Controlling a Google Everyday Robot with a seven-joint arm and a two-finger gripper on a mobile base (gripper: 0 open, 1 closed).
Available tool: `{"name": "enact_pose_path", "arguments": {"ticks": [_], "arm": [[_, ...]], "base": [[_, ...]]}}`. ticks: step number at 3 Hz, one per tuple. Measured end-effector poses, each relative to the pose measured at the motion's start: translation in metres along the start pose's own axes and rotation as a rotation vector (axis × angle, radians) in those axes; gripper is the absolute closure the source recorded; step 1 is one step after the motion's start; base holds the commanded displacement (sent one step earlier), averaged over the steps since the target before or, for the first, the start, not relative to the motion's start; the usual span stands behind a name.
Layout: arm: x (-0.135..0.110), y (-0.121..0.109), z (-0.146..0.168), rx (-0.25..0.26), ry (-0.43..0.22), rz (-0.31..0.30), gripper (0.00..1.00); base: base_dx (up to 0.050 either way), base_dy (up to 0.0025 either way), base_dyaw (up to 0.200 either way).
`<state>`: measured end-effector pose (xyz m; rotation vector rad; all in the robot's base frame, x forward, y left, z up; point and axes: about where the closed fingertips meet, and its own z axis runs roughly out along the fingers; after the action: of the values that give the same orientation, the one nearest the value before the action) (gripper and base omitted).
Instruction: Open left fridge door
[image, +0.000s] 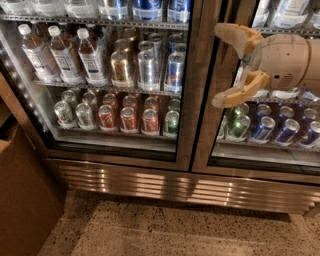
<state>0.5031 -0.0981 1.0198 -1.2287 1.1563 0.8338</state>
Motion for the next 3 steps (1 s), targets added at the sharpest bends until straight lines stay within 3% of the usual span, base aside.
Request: {"name": "enact_pose_path", "arguments": {"ticks": [3], "arm": [[-0.0027,0.0028,-0.0048,0.12,0.073,-0.076,0.0]], "base": [[0.0,0.0,0.0]]}}
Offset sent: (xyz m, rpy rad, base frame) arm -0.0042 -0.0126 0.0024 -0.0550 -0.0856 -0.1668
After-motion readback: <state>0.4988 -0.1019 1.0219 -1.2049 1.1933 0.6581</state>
